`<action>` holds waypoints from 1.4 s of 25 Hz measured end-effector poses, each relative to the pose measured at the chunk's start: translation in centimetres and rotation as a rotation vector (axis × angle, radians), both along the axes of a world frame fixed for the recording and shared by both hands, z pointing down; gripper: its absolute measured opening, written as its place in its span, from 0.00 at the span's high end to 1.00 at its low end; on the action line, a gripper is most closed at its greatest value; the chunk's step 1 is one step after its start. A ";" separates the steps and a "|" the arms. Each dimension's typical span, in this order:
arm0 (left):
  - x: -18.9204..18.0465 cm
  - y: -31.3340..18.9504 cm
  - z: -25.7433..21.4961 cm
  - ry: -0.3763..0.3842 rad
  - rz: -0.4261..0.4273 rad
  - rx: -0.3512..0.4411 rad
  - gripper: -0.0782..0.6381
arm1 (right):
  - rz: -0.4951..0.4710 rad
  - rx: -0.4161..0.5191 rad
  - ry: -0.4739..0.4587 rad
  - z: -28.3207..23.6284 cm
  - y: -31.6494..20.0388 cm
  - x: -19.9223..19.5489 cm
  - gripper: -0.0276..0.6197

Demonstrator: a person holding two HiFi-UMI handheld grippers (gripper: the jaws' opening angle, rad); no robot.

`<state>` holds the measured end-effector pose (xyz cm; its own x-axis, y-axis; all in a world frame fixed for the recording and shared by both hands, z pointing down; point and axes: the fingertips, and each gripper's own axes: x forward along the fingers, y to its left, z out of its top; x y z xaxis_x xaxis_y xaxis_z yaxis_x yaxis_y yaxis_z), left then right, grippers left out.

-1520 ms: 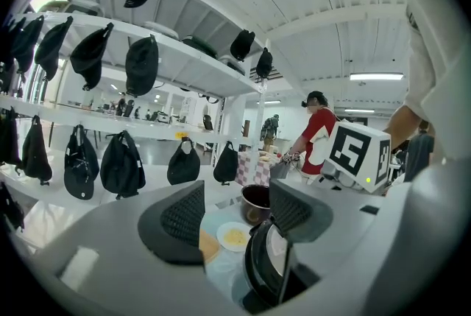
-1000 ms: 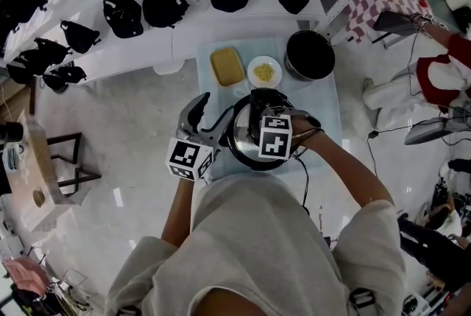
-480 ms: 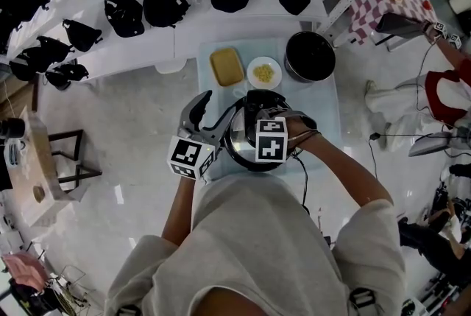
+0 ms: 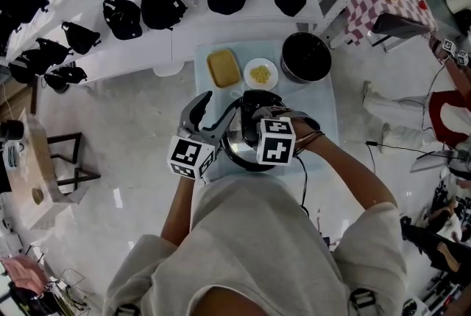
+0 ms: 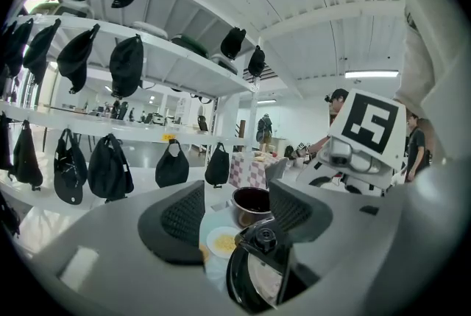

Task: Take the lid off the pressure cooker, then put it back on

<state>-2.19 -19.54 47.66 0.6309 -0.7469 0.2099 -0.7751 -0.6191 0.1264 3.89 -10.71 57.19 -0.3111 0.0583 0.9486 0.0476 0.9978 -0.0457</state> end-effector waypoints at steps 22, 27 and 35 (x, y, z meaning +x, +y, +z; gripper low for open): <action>-1.5 -0.6 -2.1 -0.008 -0.046 0.053 0.64 | 0.978 0.467 -0.955 -13.6 -10.6 8.4 0.84; -3.1 -0.5 -2.7 -0.006 -0.085 0.076 0.86 | 1.095 0.569 -0.899 -11.9 -10.0 12.4 0.95; -5.4 -0.5 -1.4 -0.025 -0.150 0.064 0.88 | 1.150 0.511 -0.890 -9.5 -8.2 13.3 0.96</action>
<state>-7.58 -20.08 46.30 0.5063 -0.8448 0.1735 -0.8619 -0.5021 0.0703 17.18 -18.88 47.70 -0.4166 -0.8644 0.2815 -0.9076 0.4134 -0.0739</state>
